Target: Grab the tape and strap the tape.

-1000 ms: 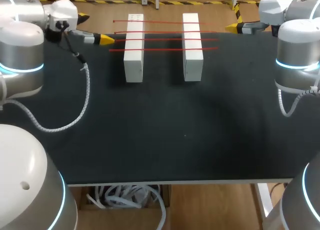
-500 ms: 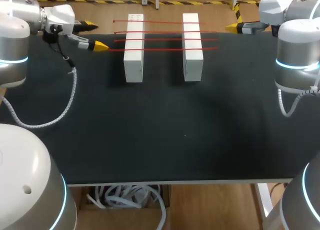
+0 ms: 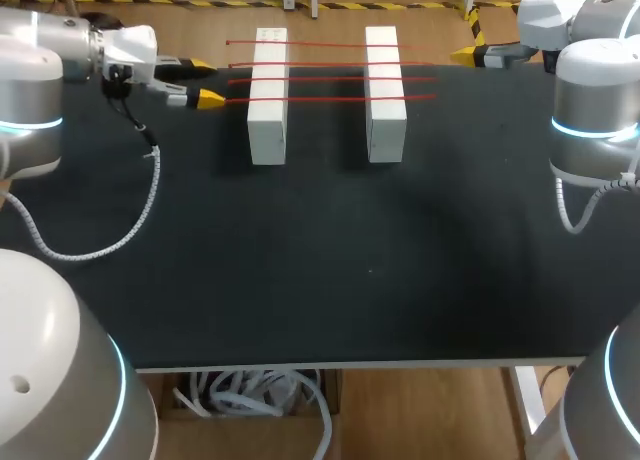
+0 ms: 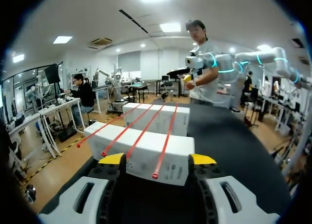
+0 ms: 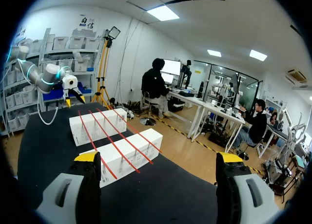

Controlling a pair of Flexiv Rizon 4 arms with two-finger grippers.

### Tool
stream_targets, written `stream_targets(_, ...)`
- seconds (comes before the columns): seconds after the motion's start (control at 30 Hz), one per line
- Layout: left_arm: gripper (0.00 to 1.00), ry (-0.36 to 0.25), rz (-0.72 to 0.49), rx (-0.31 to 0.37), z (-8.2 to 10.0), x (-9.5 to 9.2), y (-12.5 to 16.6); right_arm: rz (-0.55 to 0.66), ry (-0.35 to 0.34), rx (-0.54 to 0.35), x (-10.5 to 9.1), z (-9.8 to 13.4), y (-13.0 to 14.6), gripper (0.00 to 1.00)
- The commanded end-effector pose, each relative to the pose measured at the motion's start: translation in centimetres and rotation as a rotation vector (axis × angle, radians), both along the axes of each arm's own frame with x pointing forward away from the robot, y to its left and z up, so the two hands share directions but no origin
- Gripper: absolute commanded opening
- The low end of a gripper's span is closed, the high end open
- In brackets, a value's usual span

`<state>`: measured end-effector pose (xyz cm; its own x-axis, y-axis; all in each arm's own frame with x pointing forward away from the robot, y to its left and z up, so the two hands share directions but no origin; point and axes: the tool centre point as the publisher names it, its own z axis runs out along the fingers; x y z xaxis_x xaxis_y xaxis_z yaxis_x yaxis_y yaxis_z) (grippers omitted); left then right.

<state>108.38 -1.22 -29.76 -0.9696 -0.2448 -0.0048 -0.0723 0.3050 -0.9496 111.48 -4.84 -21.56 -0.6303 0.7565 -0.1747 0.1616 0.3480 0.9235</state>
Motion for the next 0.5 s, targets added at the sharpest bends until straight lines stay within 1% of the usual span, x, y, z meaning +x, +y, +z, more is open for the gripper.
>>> stream_targets(0.03,0.7,0.006,-0.048,-0.021,-1.1,0.7,0.0,0.002,0.0,0.001,0.0,0.0,-0.1,1.0)
stream_targets(0.07,0.71,0.005,-0.052,-0.027,-1.2,0.7,0.0,0.002,0.0,0.001,0.0,0.0,-0.1,1.0)
stream_targets(0.1,0.67,0.004,-0.055,-0.032,-1.3,0.7,0.0,0.002,0.0,0.001,0.0,0.0,-0.1,1.0)
stream_targets(0.17,0.67,0.001,-0.062,-0.034,-1.6,0.6,0.0,0.002,0.0,0.001,0.0,0.0,-0.1,1.0)
stream_targets(0.2,0.65,-0.001,-0.068,-0.041,-1.7,0.6,0.0,0.002,0.0,0.001,0.0,0.0,-0.1,1.0)
stream_targets(0.23,0.58,-0.002,-0.07,-0.043,-1.8,0.5,0.0,0.002,0.0,0.001,0.0,0.0,-0.1,1.0)
stream_targets(0.3,0.56,-0.006,-0.074,-0.047,-2.0,0.4,0.1,0.002,0.0,0.001,0.0,0.0,-0.1,1.0)
stream_targets(0.33,0.49,-0.007,-0.076,-0.048,-2.2,0.4,0.1,0.002,0.0,0.001,0.0,0.0,-0.1,1.0)
stream_targets(0.37,0.47,-0.007,-0.078,-0.049,-2.3,0.3,0.1,0.002,0.0,0.001,0.0,0.0,-0.1,1.0)
stream_targets(0.5,0.48,-0.013,-0.082,-0.065,-2.5,0.2,-0.1,0.002,0.0,0.001,0.0,0.0,-0.1,1.0)
